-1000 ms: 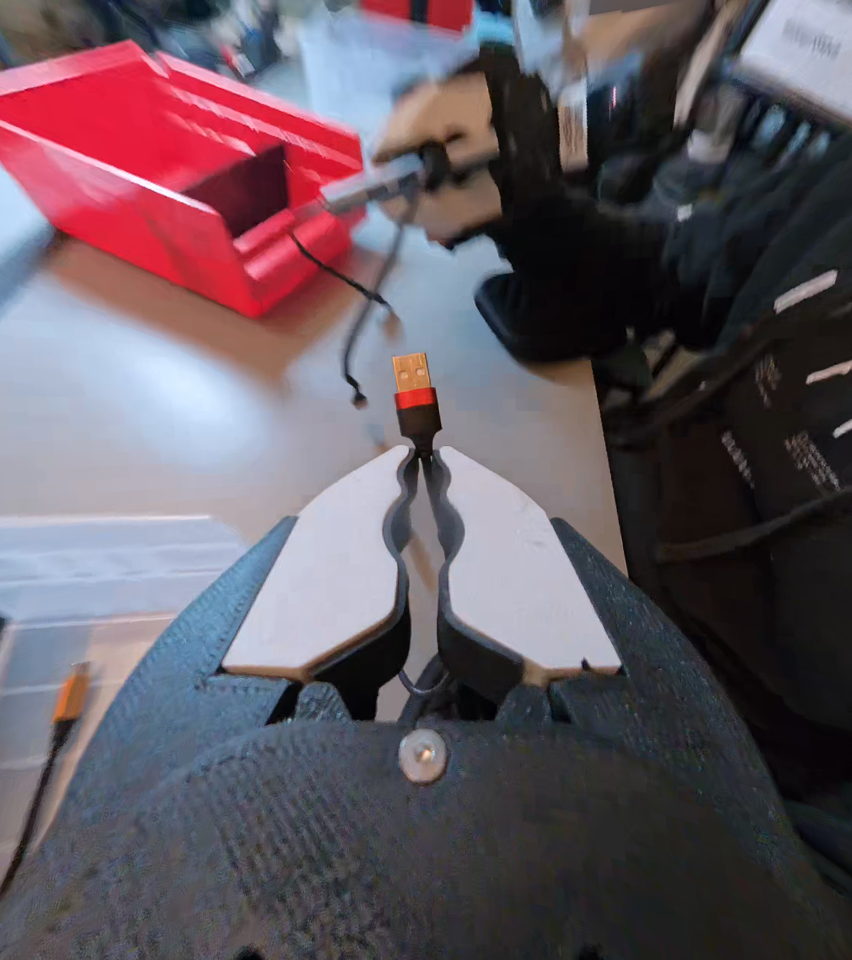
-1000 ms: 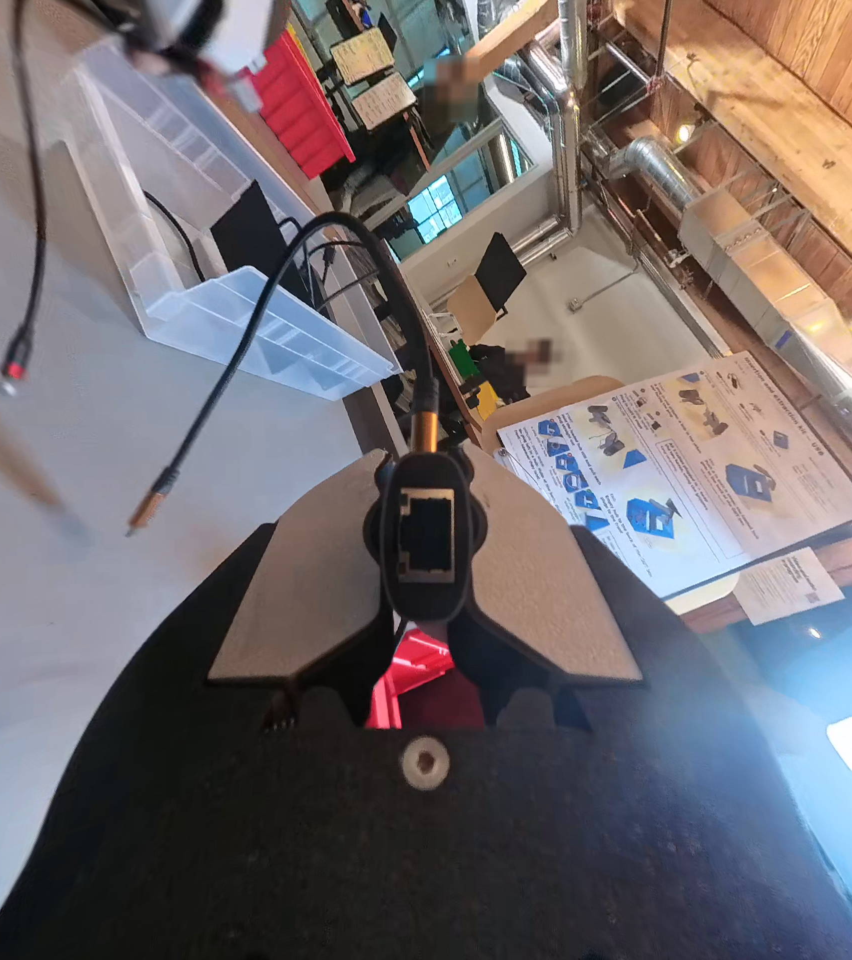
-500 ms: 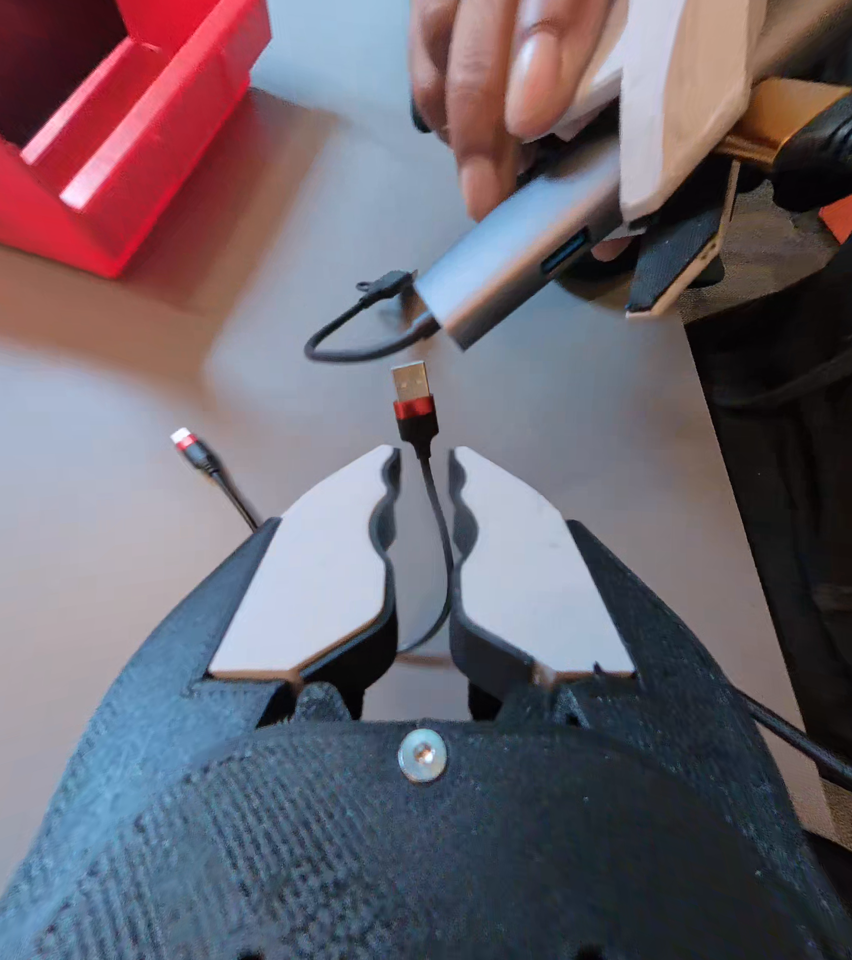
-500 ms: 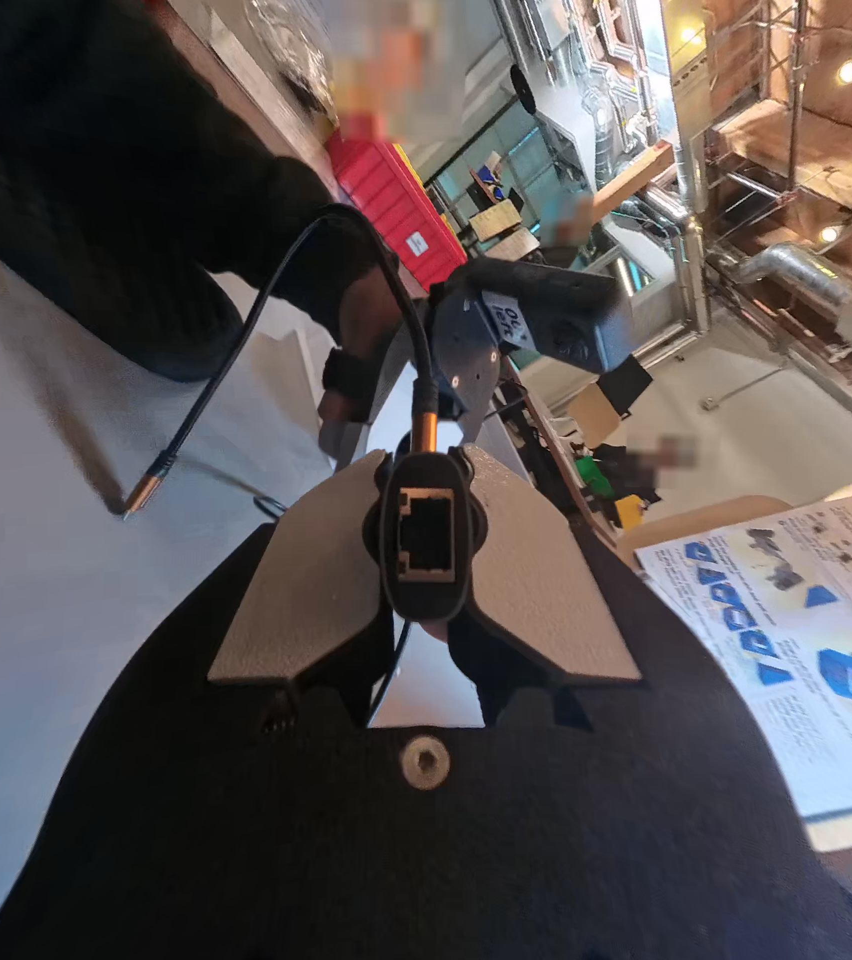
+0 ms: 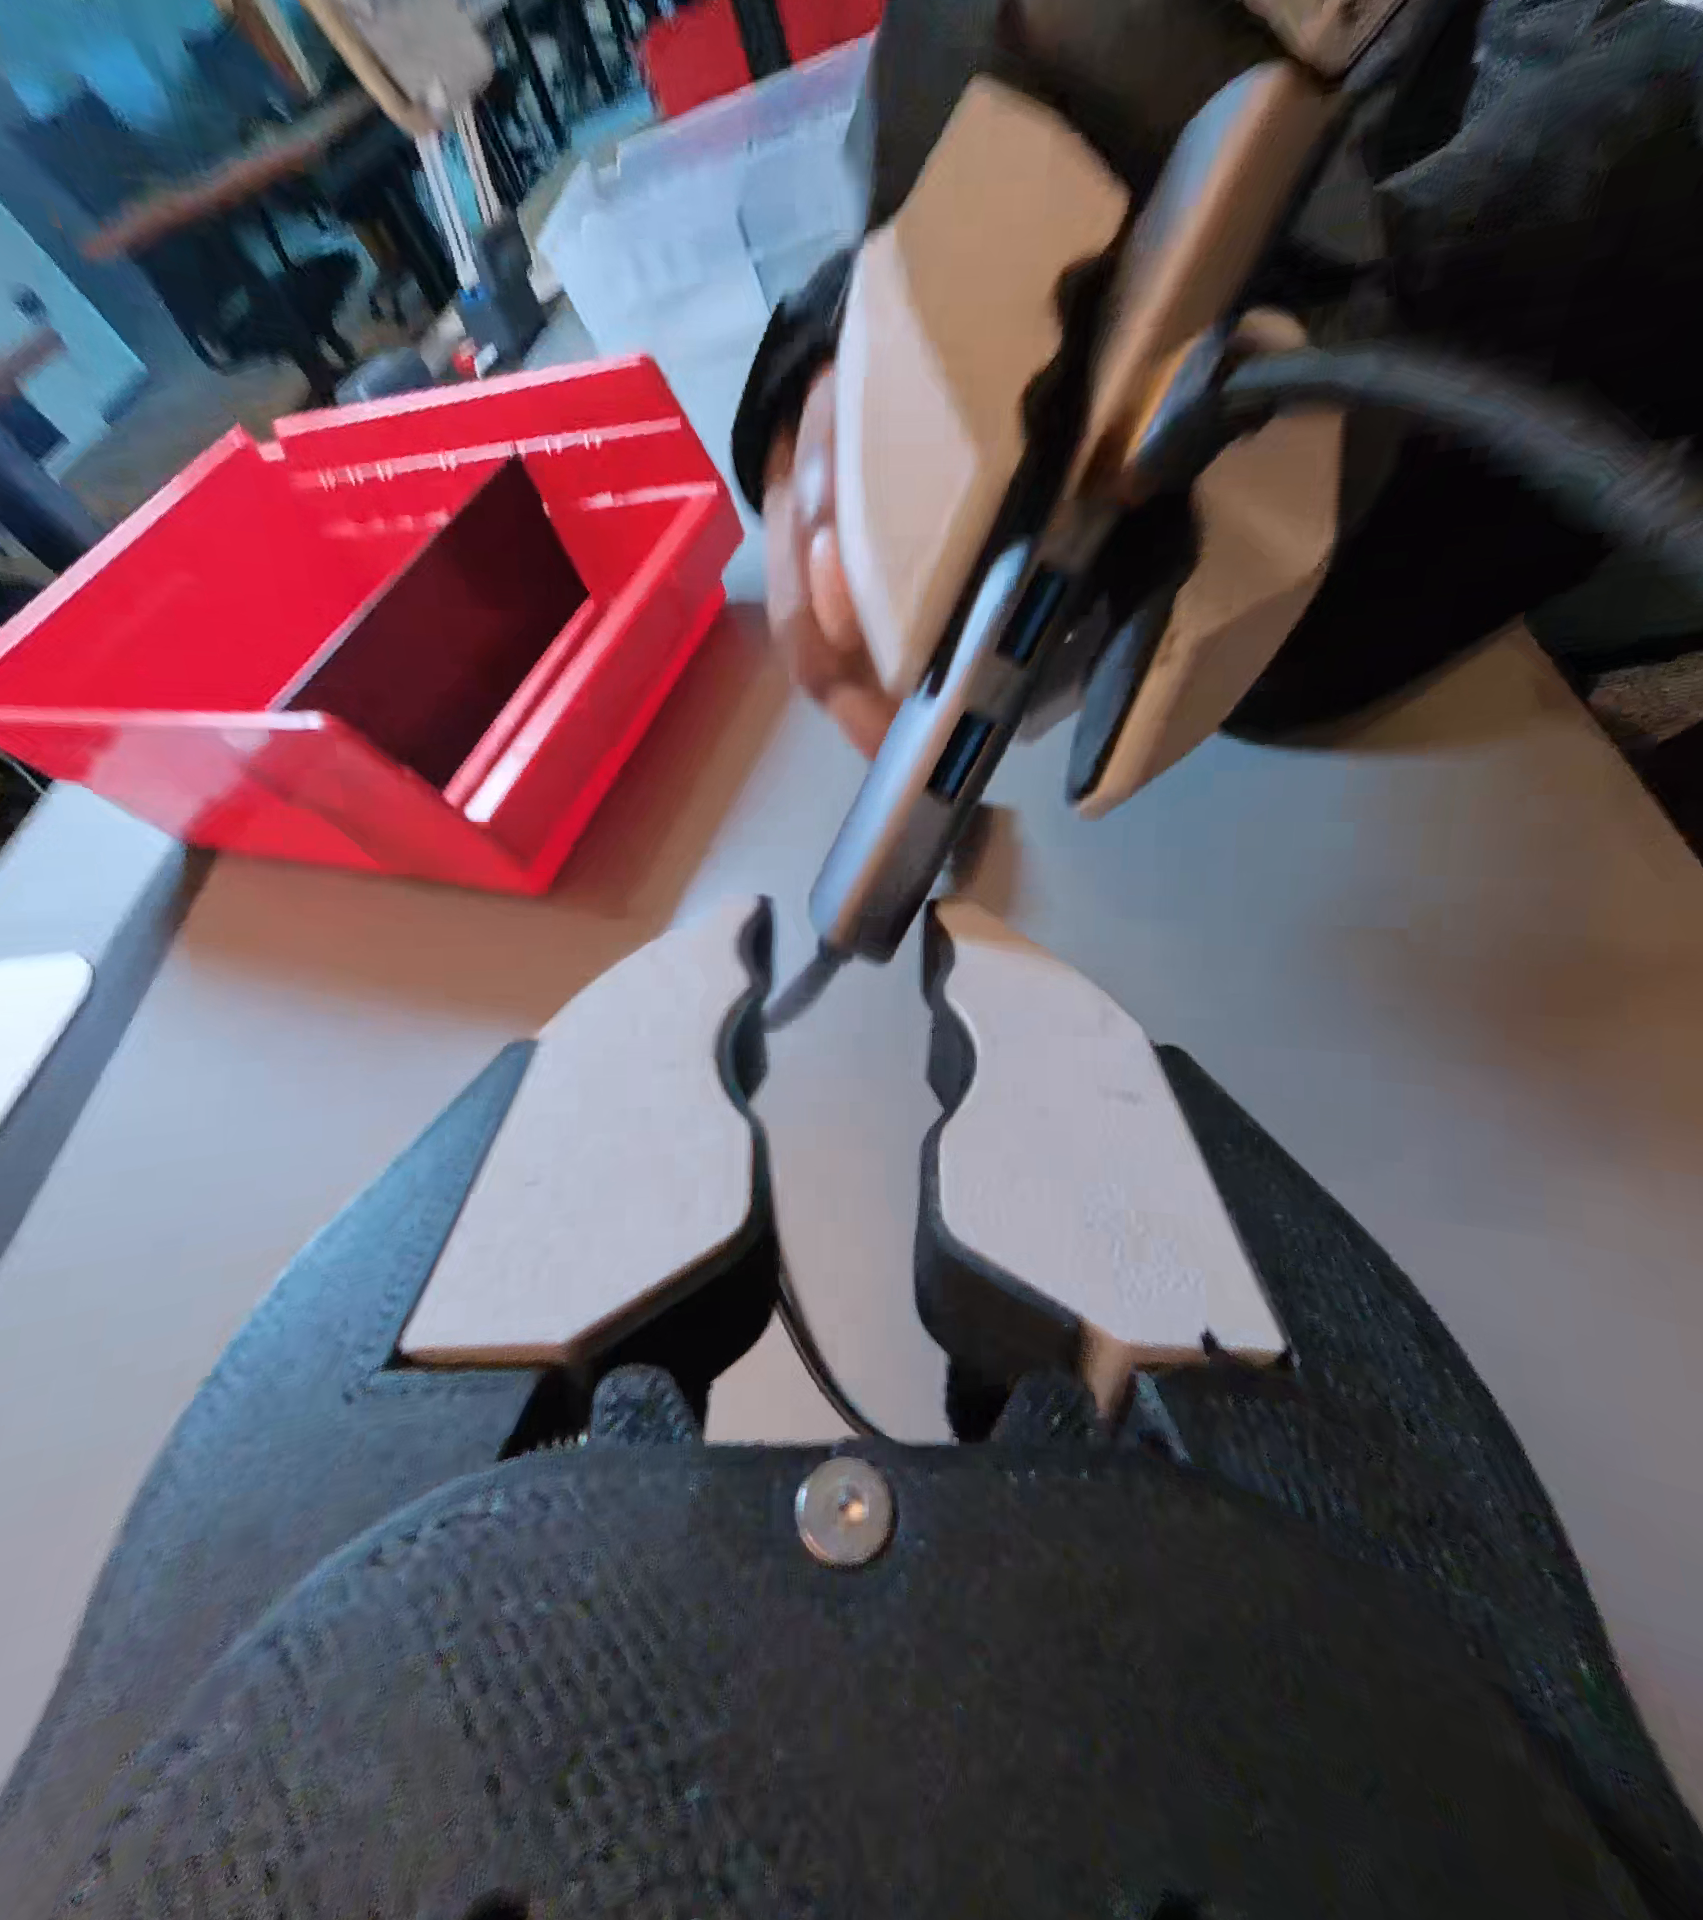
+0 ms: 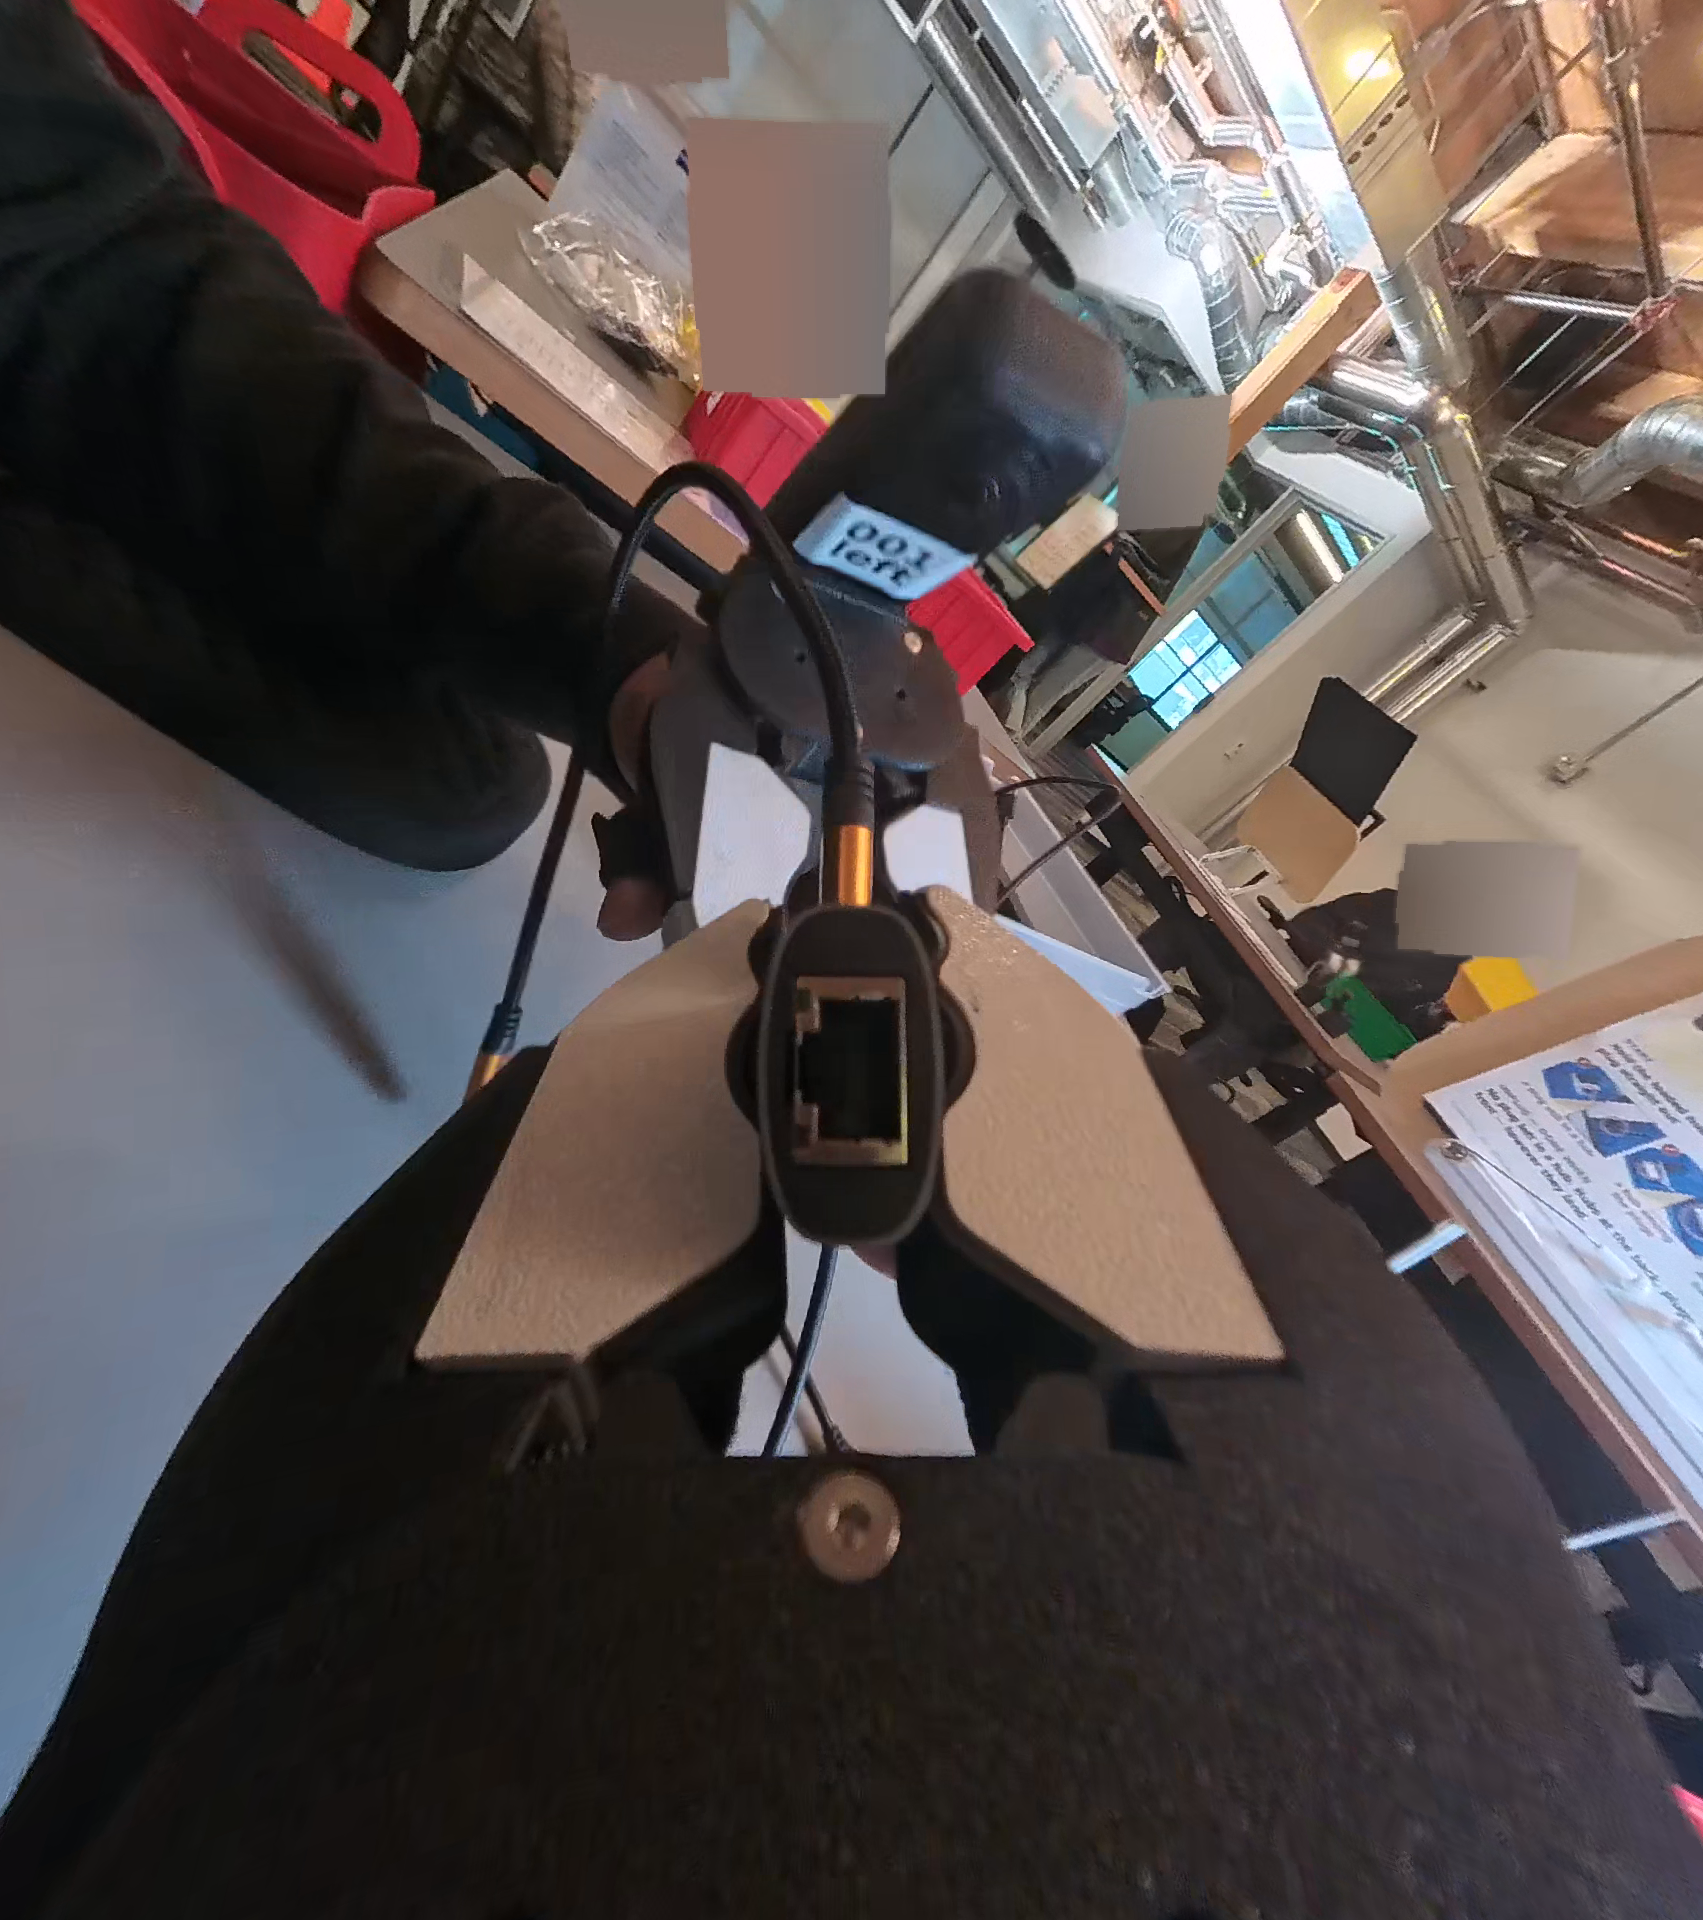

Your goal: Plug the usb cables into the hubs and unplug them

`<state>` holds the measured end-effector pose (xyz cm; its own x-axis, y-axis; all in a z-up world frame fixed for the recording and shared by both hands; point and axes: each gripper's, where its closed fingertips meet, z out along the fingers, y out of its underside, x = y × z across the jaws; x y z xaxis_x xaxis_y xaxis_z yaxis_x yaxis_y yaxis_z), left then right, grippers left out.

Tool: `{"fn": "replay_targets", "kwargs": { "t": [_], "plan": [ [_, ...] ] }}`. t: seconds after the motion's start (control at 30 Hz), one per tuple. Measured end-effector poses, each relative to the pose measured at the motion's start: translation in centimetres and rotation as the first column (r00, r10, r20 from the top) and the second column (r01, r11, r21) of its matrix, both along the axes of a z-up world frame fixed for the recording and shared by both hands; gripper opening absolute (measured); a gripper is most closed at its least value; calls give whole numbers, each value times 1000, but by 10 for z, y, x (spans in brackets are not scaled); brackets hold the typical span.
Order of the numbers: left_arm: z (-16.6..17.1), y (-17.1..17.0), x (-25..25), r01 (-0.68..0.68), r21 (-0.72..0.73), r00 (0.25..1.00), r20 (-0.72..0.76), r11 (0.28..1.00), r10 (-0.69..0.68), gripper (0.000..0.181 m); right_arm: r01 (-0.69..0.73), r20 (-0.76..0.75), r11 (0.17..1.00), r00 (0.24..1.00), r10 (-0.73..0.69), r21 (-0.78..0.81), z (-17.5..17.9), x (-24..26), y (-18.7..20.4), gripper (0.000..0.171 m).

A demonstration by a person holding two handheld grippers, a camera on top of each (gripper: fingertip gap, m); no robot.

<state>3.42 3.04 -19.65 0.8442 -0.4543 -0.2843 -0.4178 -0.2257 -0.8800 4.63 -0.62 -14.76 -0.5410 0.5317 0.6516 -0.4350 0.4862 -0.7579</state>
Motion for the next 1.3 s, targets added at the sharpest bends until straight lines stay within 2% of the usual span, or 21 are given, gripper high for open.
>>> {"fn": "replay_targets", "kwargs": {
  "t": [0.03, 0.1, 0.27, 0.37, 0.57, 0.73, 0.93, 1.3],
  "plan": [
    [-1, 0, 1, -4, 8, 999, -40, 1000, 4, 20, 5, -2, 1000, 1000, -5, 8, -2, -1, 0, 21],
    [-5, 0, -3, -28, -7, 992, -123, 1000, 27, 19, 28, 10, 999, 1000, -29, 27, -6, -5, 4, 21],
    [7, -7, -25, -97, 67, 952, -284, 993, 112, 18, 193, 22, 964, 980, -200, 184, -28, -26, 30, 23],
    [2, -8, -29, -122, 48, 930, -343, 991, 131, 18, 192, 25, 962, 979, -200, 195, -31, -27, 30, 25],
    [-7, -7, -31, -137, 5, 924, -360, 991, 130, 19, 204, -3, 947, 978, -210, 249, -36, -26, 26, 25],
    [0, -8, -31, -141, 22, 934, -329, 990, 140, 19, 208, 23, 944, 975, -221, 258, -34, -26, 28, 21],
    [13, -10, -22, -103, 54, 969, -218, 993, 112, 18, 141, 67, 979, 986, -152, 146, -23, -19, 27, 21],
    [14, -13, -24, -107, 13, 981, -160, 994, 108, 18, 83, 69, 996, 994, -82, -14, -12, -17, 24, 23]
  ]
}}
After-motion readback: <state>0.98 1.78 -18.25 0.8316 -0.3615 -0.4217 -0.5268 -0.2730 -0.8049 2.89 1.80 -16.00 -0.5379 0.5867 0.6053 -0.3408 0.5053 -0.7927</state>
